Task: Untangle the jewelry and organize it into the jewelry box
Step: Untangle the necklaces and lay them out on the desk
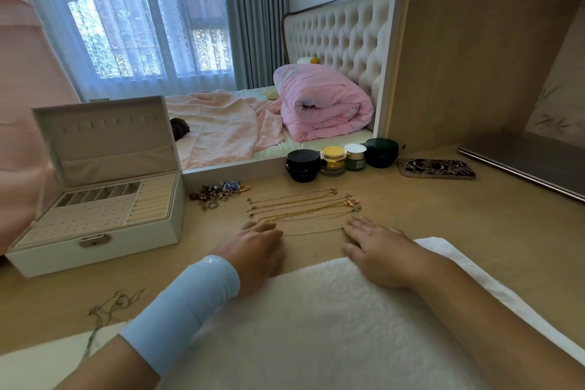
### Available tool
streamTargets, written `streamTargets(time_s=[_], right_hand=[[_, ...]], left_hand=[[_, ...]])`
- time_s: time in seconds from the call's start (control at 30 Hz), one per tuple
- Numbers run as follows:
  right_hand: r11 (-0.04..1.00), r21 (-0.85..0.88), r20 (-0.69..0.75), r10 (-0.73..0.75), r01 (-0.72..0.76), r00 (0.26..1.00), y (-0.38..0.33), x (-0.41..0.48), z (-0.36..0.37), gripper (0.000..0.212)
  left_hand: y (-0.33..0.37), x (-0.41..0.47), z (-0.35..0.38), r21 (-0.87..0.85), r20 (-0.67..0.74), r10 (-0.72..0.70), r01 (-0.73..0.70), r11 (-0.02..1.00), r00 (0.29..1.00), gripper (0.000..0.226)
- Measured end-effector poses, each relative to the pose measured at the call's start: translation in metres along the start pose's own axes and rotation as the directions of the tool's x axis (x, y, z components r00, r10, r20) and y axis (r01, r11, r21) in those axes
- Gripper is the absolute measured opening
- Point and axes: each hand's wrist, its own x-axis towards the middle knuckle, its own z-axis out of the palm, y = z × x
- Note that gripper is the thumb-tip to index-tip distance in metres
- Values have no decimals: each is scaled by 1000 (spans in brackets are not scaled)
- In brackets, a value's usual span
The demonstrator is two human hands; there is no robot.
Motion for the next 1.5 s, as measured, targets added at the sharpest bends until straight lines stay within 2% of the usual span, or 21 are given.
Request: streamTargets(time_s=[0.07,0.13,0.27,0.4,0.5,0.6,0.7,0.83,1.07,1.27,1.5], right_hand=[[999,-17,14,31,-31,999,1,2,2,66],[998,-32,24,58,-57,998,1,4,2,69],[996,-24,28,81,-80,996,0,8,2,74],[995,21,0,102,-102,995,2,13,-1,75],[988,138,-169,96,-73,981,9,14,-8,58],[988,136,-363,112,-66,925,20,23,-21,35],[982,172,-426,140,-72,894,28,40,-29,20],[987,154,-417,115,-55,901,28,58,-30,11],[996,80,-407,54,-24,912,35,69,-28,10],[994,105,-353,57,-21,934,41,70,-29,10],[982,185,-339,102,-41,935,47,69,-29,13]], left_hand=[[-4,1,4,-70,150,-12,23,997,989,62],[-6,4,9,-45,253,-9,22,999,968,68],[-2,12,12,-19,274,-11,17,1000,962,73],[-1,26,14,-28,251,2,6,1000,968,74],[3,30,8,-38,195,3,5,999,981,73],[9,33,-1,-44,9,22,-22,999,1000,65],[23,45,-9,-35,-159,81,-88,996,984,48],[53,71,-12,-141,-221,110,-143,980,969,36],[69,96,1,-116,-156,139,-157,981,978,39],[56,99,7,-177,-203,104,-141,974,974,33],[51,98,7,-140,-193,108,-136,981,975,34]])
